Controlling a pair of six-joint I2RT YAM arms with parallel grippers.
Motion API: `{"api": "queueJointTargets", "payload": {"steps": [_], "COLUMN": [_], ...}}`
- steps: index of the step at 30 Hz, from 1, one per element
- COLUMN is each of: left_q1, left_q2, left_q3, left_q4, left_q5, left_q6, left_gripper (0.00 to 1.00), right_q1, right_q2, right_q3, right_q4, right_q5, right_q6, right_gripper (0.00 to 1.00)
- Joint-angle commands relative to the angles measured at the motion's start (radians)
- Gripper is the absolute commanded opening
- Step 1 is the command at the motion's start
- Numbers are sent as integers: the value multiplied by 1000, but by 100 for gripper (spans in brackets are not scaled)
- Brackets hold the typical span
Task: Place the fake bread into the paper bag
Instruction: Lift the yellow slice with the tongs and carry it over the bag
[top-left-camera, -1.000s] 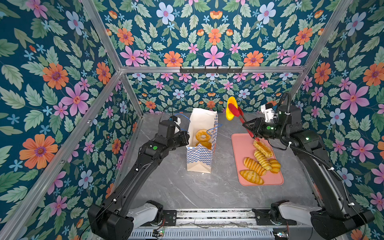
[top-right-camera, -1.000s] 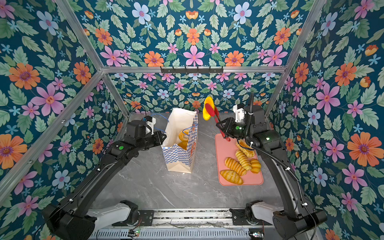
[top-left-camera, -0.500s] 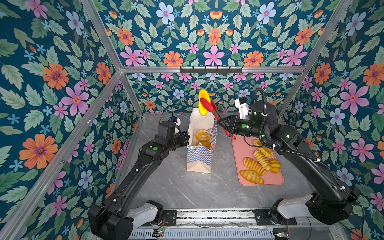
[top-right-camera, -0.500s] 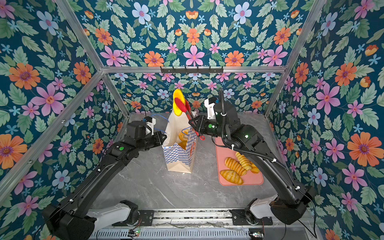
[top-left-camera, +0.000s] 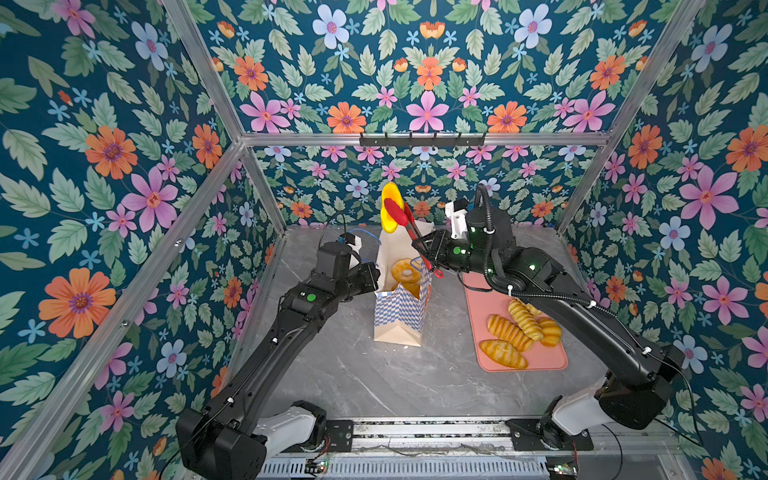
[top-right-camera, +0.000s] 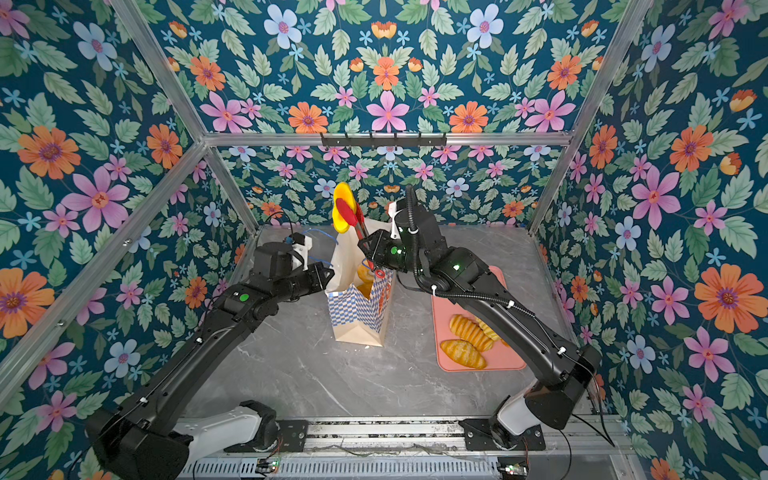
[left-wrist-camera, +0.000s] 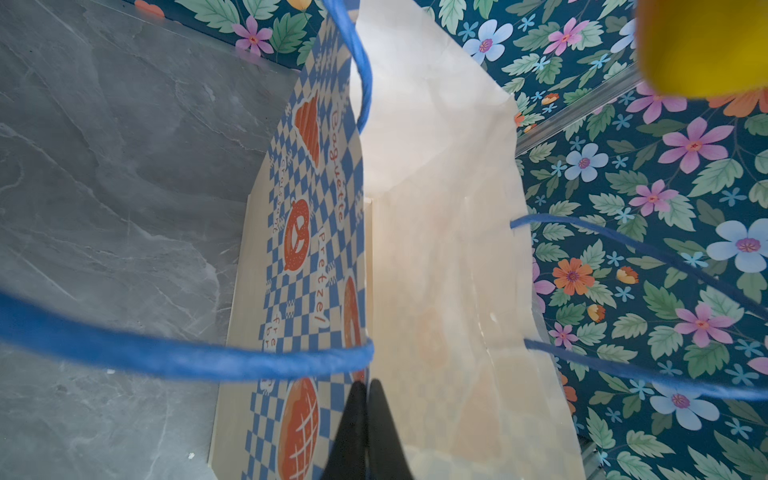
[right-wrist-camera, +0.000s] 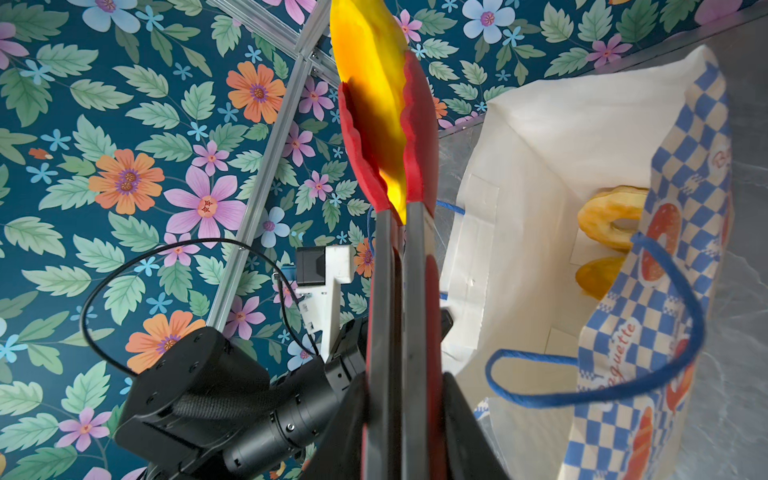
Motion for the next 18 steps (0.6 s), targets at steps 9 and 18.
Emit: {"api": "queueJointTargets", "payload": {"steps": [9,18], "left_q1": [1,0], "left_q2": [-12,-18], "left_q3": [-11,-12], "left_q4": [12,9], "left_q5": [0,-6], "left_q6": [-3,-2], "left_gripper": [5,4], "right_q1": [6,5], "right_q2": [3,-56], "right_q3": [-74,-154], "right_q4": [71,23], "right_q5": [21,67], "right_q6": [27,-4], "right_gripper": [28,29]}}
